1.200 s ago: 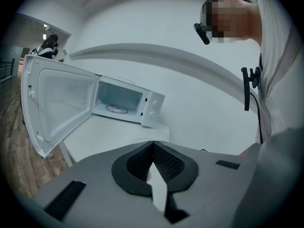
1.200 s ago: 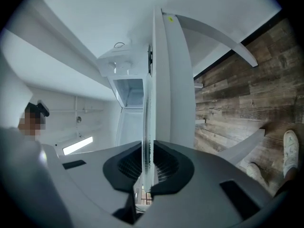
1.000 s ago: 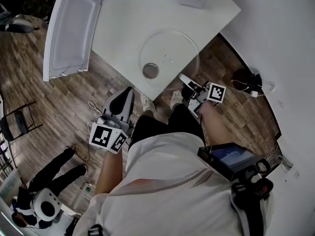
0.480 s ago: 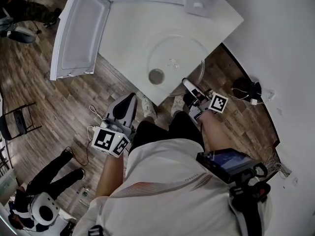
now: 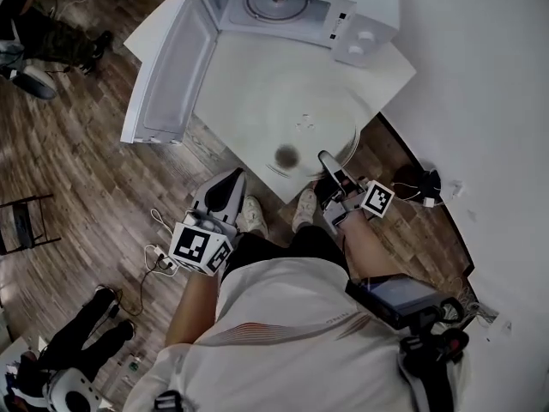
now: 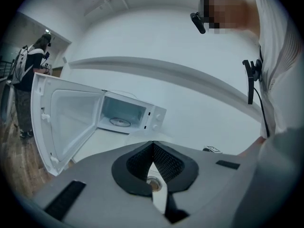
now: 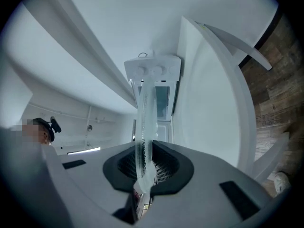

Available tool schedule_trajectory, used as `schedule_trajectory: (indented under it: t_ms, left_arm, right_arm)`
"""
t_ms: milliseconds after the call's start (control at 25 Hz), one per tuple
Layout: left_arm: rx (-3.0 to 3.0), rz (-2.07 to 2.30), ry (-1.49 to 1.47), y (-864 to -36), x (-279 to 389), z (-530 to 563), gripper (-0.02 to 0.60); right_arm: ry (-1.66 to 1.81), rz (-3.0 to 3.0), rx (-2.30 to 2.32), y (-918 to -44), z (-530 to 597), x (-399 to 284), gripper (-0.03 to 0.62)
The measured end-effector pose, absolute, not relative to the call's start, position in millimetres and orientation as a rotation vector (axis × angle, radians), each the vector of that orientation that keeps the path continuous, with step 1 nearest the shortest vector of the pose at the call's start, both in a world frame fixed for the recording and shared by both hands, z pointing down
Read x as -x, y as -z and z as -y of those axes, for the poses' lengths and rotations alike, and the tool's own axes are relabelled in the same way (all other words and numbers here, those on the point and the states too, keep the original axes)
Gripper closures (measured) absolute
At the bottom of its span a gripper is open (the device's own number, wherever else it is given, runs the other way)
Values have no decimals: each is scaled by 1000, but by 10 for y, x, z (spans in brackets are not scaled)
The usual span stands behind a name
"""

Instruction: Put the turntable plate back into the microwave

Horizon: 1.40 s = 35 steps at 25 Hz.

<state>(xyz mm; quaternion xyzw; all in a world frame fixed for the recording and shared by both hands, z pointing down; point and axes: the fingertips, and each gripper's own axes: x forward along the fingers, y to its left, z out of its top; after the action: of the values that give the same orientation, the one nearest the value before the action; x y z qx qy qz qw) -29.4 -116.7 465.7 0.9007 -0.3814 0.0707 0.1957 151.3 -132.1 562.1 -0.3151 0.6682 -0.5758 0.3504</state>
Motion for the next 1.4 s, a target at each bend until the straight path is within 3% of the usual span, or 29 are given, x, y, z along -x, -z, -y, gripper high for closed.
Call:
schedule_trajectory:
  t_ms: [520,1400]
  left_arm:
    - [-2626,1021,-61,-4264,1052,1430,571]
    - [-2508,1245,-87,-4552,921,2190,571]
  right_arm:
    - [1396,-1545,969,-5265,2053,-911,565]
    - [1421,-1419,1025,-5640,3971,-756,565]
